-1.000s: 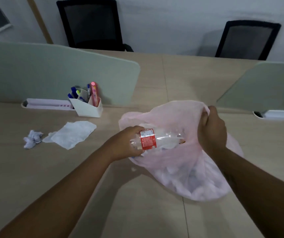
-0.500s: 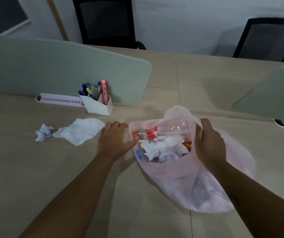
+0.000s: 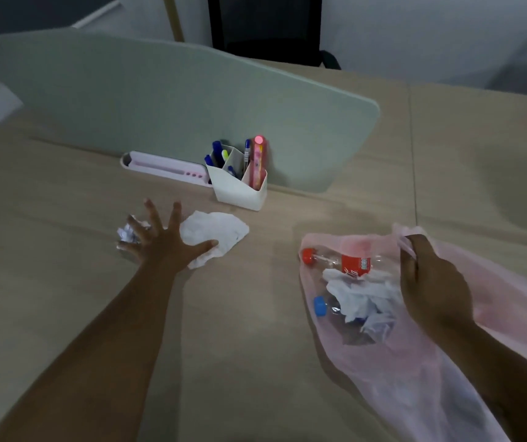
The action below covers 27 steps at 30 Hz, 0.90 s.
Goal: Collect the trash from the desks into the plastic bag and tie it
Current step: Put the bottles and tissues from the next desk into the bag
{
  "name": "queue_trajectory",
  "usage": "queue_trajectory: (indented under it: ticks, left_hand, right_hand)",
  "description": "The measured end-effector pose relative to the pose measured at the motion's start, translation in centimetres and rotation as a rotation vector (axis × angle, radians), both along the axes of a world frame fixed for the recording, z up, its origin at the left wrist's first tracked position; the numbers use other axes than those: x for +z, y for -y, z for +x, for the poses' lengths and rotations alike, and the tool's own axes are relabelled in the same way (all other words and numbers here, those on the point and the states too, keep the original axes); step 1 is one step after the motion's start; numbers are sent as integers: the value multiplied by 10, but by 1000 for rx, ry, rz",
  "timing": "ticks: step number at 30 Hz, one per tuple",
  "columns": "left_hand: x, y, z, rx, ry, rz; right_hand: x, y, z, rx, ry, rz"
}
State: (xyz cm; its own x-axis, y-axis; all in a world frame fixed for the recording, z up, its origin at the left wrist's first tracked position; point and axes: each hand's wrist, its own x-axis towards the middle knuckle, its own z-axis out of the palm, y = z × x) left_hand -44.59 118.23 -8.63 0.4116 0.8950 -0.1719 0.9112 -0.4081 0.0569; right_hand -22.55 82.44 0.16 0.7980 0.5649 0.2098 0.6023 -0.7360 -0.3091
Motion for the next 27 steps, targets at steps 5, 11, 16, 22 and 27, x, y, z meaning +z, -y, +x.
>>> queue_trajectory:
  ticks: [5,11,16,22,27]
  left_hand:
    - [-14,-21,-8,-54,-44,-14]
    - [-18,6,-16,-275,52,271]
    - [19,38,10,-349,217,49]
    - [84,168,70,-823,559,-258]
    - [115,269,126,-1089,492,-398]
  right_hand:
    - [-11,-5,4,-25,-31,-43]
    - [-10,-1,0,-56,-19,-39]
    - [5,18,3,-145,-1,-18]
    - [33,56,-2,-237,55,75]
    - [58,89,-8,-289,71,184]
